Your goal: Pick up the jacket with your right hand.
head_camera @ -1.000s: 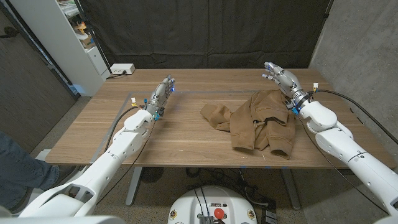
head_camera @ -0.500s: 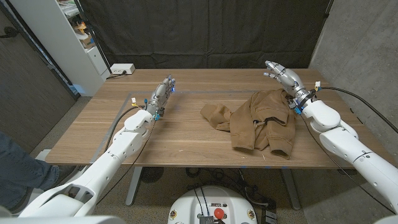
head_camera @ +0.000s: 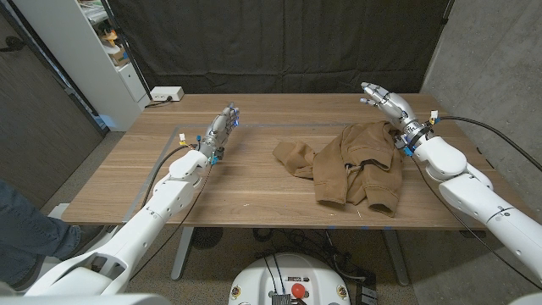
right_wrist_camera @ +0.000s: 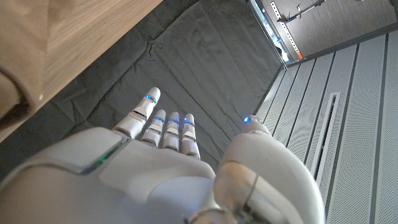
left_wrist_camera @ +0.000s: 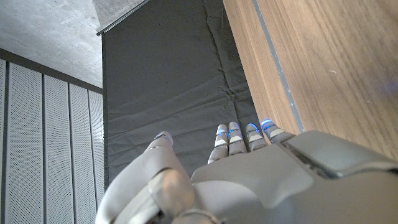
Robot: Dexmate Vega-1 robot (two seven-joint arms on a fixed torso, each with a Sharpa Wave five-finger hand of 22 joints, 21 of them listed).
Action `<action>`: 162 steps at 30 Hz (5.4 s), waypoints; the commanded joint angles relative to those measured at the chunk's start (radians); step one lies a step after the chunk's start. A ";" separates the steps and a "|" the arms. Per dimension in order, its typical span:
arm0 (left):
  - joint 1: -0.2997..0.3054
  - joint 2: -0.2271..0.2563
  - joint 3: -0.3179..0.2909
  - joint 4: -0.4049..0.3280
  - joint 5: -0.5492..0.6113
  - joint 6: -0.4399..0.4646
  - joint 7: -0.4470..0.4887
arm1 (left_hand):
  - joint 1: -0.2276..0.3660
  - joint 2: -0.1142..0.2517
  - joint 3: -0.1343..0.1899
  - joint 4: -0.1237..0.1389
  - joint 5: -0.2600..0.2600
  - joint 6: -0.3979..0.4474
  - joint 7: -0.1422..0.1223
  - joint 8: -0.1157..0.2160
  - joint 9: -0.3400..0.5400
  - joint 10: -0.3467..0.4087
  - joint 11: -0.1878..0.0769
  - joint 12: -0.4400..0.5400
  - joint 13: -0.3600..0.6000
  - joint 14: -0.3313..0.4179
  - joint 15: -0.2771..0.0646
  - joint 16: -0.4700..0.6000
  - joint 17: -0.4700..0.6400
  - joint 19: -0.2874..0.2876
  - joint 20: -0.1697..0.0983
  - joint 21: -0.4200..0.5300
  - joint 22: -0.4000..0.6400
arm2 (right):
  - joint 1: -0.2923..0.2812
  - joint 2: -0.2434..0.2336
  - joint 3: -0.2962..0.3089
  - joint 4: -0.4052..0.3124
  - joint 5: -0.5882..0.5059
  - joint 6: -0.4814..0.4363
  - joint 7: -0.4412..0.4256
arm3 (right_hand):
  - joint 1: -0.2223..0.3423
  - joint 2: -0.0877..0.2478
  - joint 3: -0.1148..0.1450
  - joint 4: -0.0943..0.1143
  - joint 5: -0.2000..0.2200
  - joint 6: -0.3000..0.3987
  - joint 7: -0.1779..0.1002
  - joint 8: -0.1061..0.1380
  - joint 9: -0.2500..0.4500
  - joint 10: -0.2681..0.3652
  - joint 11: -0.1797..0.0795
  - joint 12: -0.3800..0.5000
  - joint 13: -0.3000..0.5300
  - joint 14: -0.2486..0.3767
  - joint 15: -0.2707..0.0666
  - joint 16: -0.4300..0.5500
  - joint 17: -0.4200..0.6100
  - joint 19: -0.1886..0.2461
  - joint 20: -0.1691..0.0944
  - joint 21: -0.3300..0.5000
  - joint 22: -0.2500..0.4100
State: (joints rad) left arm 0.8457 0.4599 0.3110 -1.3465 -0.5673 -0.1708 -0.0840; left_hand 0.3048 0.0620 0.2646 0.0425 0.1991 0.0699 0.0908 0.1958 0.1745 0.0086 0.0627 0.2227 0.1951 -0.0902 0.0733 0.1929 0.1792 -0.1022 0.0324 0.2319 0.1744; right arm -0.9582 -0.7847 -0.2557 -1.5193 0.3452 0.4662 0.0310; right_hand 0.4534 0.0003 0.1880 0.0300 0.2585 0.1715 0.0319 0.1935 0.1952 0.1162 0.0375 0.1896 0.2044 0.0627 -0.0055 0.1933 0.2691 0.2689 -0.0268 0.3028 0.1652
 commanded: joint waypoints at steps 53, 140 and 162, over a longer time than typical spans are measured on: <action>0.007 0.014 -0.004 -0.028 0.003 0.016 0.006 | 0.013 0.006 0.005 -0.016 -0.008 0.012 -0.006 -0.004 0.005 0.013 -0.011 0.001 0.003 -0.002 -0.015 -0.005 0.002 0.003 0.007 -0.011 0.005 | 0.011 -0.098 -0.015 -0.036 -0.281 0.042 -0.188 | 0.026 0.004 -0.001 -0.023 0.017 0.018 -0.080 0.007 0.000 0.004 -0.061 0.005 -0.008 0.063 -0.026 0.031 -0.028 -0.036 0.008 -0.067 0.003; -0.058 -0.009 0.015 0.050 0.010 0.006 -0.024 | 0.017 0.016 0.010 -0.036 -0.012 0.023 -0.012 -0.005 0.005 0.027 -0.018 0.001 0.003 -0.014 -0.013 -0.009 0.002 0.003 0.045 -0.024 0.006 | 0.014 -0.338 -0.050 -0.176 -0.705 -0.136 -0.241 | -0.007 -0.036 -0.043 -0.031 0.040 -0.012 -0.154 0.000 0.001 -0.046 -0.085 -0.005 -0.006 0.016 0.058 0.006 -0.056 -0.085 0.239 -0.111 0.006; -0.082 -0.016 0.022 0.078 0.013 0.003 -0.040 | 0.016 0.019 0.011 -0.039 -0.014 0.025 -0.015 -0.005 0.005 0.029 -0.020 0.000 0.003 -0.019 -0.012 -0.009 0.003 0.000 0.056 -0.027 0.007 | 0.002 -0.391 -0.044 -0.214 -0.696 -0.187 -0.179 | 0.004 -0.058 -0.053 -0.044 0.054 -0.038 -0.152 -0.006 0.001 -0.064 -0.079 -0.004 -0.005 0.005 0.067 0.006 -0.059 -0.073 0.238 -0.108 0.007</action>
State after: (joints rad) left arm 0.7713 0.4464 0.3311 -1.2792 -0.5544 -0.1657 -0.1170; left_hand 0.3180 0.0753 0.2700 0.0096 0.1912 0.0841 0.0766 0.1924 0.1745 0.0350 0.0428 0.2226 0.1958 -0.0980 0.0622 0.1872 0.1788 -0.0988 0.0826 0.2069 0.1792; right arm -0.9496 -1.1445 -0.3033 -1.7097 -0.3524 0.3056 -0.1858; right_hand 0.4522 -0.0464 0.1364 -0.0066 0.3043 0.1422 -0.1211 0.1905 0.1956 0.0576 -0.0411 0.1817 0.1976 0.0709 0.0574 0.1997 0.2091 0.1885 0.2074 0.1876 0.1701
